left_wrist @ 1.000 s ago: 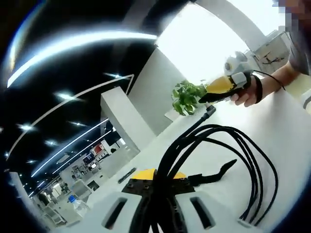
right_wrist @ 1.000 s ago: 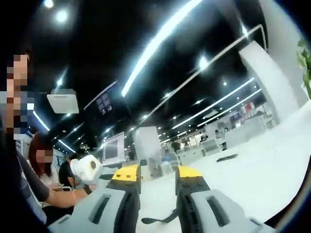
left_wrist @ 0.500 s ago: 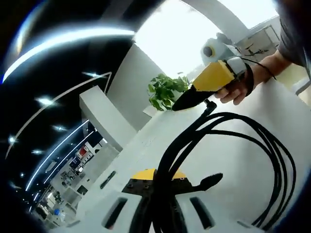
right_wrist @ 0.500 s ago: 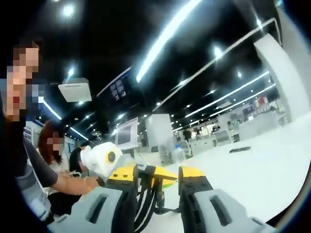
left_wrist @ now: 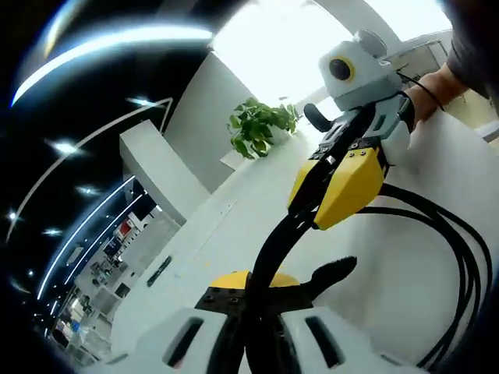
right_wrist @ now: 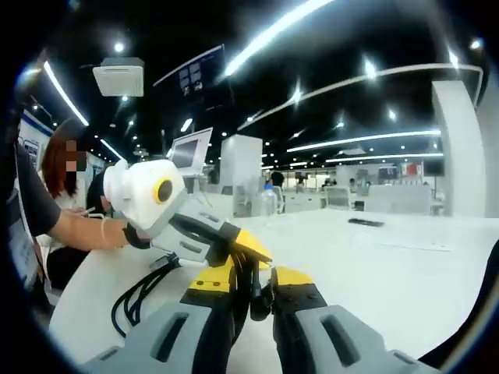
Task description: Coil the Type-C to USB data cable on the desktop and secure it with Velcro straps.
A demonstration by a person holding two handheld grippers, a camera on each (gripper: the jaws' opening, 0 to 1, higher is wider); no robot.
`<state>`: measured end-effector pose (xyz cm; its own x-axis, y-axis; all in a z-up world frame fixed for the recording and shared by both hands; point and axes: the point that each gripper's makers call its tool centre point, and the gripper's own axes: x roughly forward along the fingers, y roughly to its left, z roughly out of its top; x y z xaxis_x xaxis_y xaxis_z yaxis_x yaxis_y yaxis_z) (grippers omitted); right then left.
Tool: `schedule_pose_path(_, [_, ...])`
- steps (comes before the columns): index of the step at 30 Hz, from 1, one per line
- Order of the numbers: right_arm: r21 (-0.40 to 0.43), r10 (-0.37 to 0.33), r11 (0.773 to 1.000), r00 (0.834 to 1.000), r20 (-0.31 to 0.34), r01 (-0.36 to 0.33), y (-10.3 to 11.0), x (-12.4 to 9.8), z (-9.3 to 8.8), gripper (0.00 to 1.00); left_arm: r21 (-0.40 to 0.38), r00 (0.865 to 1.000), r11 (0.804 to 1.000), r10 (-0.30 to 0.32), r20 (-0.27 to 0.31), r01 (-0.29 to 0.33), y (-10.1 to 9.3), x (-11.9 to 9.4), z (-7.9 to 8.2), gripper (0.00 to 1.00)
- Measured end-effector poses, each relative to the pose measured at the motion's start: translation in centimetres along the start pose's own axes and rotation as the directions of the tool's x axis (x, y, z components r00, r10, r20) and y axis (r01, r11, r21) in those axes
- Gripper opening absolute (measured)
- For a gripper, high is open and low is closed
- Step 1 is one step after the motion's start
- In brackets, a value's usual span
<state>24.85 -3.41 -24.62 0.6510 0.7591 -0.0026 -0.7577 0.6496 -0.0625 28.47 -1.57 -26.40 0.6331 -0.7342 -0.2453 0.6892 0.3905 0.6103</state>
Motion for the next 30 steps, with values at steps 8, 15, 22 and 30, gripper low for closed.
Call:
schedule_pose_path(8, [-0.054, -0.031, 0.998, 0.998, -0.047, 0.028, -0.6, 0.3, -1.5, 0.13, -0.016, 0.999, 0.999, -0.046, 0.002, 0.046, -1.0, 0.0, -0.4, 0.09])
schedule_pose_path(15, [-0.025, -0.06, 0.998, 0.995, -0.085, 0.059, -1.4, 0.2, -2.4, 0.14, 0.046, 0.998, 0.997, -0.066, -0.01, 0.067, -1.8, -0.3, -0.1, 0.15])
schedule_pose_path(22, [0.035, -0.089, 0.995, 0.994, -0.061, 0.092, -2.5, -0.1, -2.0, 0.15, 0.011, 0.997, 0.998, -0.068, 0.026, 0.068, -1.6, -1.3, 0.7, 0.15])
schedule_pose_path(30, [0.079, 0.048, 0.996, 0.998, 0.038, -0.051, -0.8, -1.3, 0.2, 0.17, -0.042, 1.0, 0.999, 0.012, 0.018, -0.012, 0.0, -1.6, -0.9, 0.13])
